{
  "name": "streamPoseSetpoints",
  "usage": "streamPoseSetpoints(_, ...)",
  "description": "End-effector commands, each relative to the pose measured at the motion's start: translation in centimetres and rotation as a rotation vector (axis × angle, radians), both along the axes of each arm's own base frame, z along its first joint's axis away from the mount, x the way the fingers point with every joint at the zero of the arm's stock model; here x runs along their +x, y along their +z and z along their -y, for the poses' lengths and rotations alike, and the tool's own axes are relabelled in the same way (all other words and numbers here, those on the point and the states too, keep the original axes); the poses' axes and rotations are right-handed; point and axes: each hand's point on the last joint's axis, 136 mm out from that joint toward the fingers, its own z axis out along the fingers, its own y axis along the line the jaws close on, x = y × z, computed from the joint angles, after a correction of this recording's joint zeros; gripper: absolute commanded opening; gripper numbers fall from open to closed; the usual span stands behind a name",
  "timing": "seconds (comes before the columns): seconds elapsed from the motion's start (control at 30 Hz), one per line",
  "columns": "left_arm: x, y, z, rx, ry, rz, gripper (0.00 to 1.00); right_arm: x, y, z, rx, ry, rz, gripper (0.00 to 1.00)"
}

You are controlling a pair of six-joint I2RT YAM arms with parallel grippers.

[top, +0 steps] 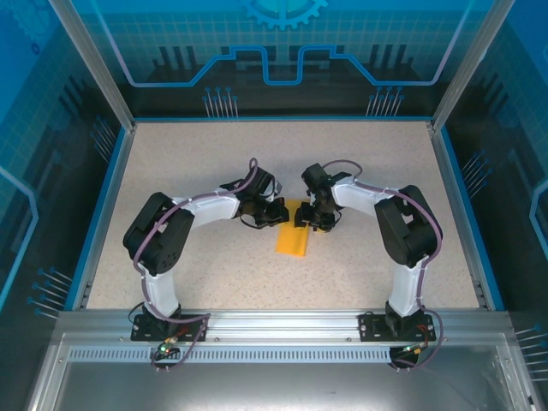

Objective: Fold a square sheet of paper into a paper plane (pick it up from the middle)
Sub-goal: Hold the square sheet of paper at the center of the table.

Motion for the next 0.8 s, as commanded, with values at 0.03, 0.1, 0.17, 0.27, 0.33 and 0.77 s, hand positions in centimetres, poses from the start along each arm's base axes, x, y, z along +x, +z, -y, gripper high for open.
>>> streamPoseSetpoints(0.03,-0.2,-0.8,0.5,0.026,0.004,-0.040,0.00,-2.7,-5.0,1.3,-0.104,0.014,-0.110,0.57)
streamPoseSetpoints(0.1,-0.2,-1.2,0.4,0.041,0.006,-0.049,0.00,-2.8,-5.1,1.3,-0.105,0.014,-0.111,0.57)
streamPoseSetpoints(0.17,-0.3,-1.7,0.3,0.056,0.006,-0.060,0.00,-2.8,-5.1,1.3,-0.106,0.015,-0.111,0.57)
streamPoseSetpoints(0.27,-0.5,-2.5,0.2,0.076,0.007,-0.070,0.00,-2.9,-5.2,1.4,-0.107,0.014,-0.112,0.57)
streamPoseSetpoints(0.33,-0.6,-3.0,0.3,0.085,0.006,-0.079,0.00,-2.9,-5.3,1.3,-0.107,0.013,-0.114,0.57)
streamPoseSetpoints(0.77,-2.0,-5.2,-1.3,0.203,0.013,-0.113,0.00,-1.5,-2.7,0.0,-0.035,0.016,-0.046,0.58)
